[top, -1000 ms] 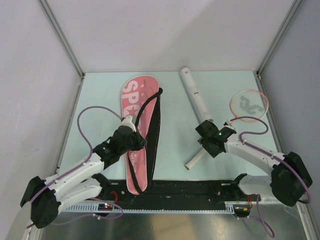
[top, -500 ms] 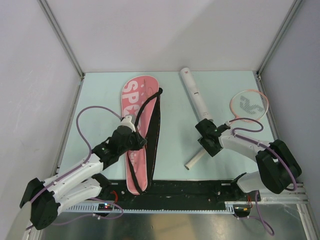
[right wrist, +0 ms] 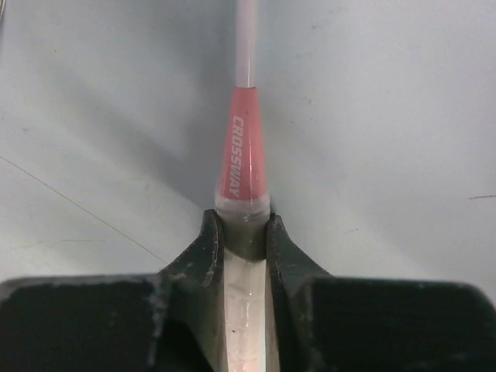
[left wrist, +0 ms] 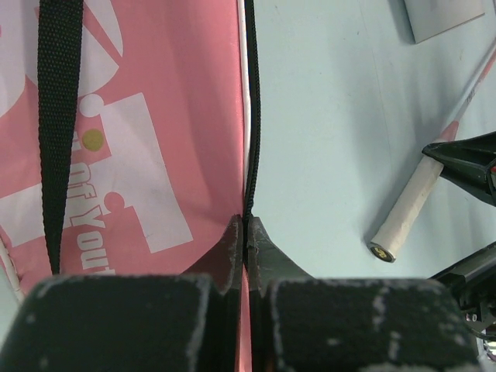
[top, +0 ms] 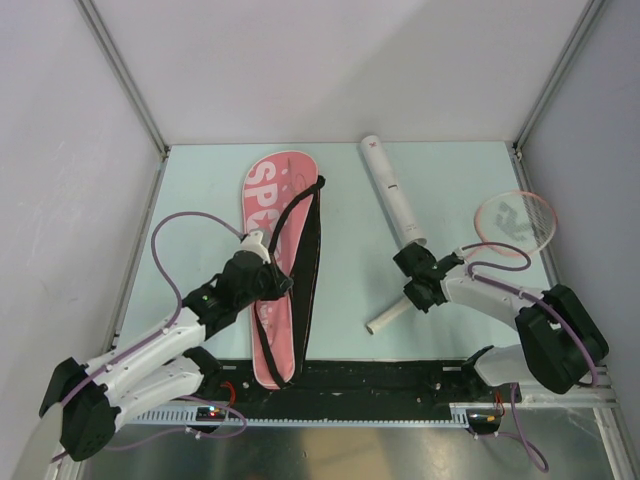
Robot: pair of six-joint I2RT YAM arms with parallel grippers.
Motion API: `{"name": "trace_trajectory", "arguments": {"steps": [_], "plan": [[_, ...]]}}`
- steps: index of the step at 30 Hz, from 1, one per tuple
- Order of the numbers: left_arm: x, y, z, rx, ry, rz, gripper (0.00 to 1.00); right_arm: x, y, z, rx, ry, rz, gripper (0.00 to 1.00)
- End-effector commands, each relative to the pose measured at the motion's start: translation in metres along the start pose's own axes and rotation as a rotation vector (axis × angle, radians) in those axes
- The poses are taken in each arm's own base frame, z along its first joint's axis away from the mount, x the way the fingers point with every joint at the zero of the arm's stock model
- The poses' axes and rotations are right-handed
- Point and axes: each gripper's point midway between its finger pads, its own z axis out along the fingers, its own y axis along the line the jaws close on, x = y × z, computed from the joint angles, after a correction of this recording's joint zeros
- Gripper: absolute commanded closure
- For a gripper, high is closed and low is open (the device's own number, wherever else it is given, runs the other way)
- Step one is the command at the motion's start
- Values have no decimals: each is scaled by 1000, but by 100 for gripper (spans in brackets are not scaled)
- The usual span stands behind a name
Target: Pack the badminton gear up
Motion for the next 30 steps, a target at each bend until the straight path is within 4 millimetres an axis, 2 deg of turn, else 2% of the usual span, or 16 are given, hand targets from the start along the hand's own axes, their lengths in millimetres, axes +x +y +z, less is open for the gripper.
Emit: {"name": "trace_trajectory", "arguments": {"steps": [1, 10, 18, 22, 26, 30], "plan": [[-37, -22, -9, 67, -98, 9, 100, -14, -18, 4, 35, -92, 31, 98], [-41, -20, -11, 63, -109, -3, 100, -41, -14, -41, -109, -227, 33, 100], [-41, -14, -4, 31, -95, -25, 100, -55, 1, -76, -246, -327, 4, 100], [-43, -8, -1, 10, -95, -46, 100, -59, 17, -99, -305, -368, -53, 100], [-46, -3, 0, 3, -92, -82, 100, -52, 43, -129, -411, -377, -179, 100], [-51, -4, -1, 12, -96, -104, 100, -25, 72, -156, -558, -330, -349, 100]]}}
